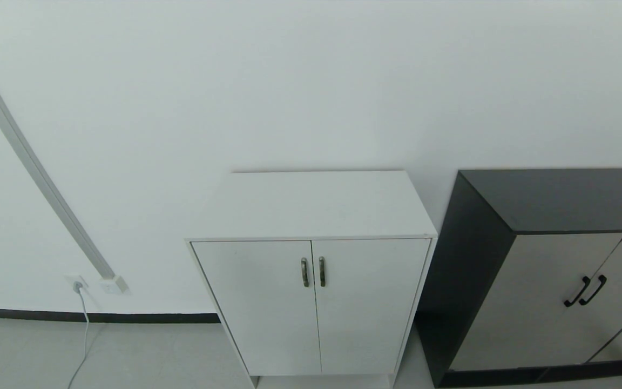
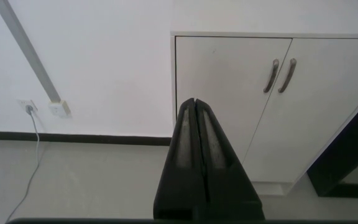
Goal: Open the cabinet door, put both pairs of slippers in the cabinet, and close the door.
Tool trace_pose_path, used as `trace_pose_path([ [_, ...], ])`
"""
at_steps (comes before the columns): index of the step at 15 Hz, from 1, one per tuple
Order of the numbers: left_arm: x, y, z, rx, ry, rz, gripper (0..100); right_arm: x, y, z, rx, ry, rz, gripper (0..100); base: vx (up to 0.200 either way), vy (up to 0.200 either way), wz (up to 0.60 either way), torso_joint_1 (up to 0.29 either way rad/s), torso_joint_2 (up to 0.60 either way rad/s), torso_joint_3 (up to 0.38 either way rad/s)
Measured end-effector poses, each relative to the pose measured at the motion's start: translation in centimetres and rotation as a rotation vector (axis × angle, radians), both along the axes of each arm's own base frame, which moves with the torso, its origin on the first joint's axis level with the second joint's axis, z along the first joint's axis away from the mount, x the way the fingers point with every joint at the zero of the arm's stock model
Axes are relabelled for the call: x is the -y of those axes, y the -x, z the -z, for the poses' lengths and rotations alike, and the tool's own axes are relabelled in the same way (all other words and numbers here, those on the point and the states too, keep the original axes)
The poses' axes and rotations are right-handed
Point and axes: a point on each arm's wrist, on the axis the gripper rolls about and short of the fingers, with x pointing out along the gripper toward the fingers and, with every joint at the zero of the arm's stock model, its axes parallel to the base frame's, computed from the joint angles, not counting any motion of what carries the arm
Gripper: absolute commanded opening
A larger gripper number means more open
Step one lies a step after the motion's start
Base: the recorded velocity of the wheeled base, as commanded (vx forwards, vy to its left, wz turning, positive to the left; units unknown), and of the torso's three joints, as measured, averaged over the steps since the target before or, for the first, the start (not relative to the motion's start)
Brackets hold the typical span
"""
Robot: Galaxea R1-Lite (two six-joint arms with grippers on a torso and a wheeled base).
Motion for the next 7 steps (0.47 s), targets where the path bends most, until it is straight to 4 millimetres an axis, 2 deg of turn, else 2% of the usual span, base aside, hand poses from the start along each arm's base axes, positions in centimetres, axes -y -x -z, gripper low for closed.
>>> trace_pose_path([
  [7,0.0,0.0,-0.01,0.0,0.0,0.0,0,-0.02,0.04,0.01,0.005,0.0,-0.007,0,0.0,0.0,0.0,0.0,0.0,0.0],
])
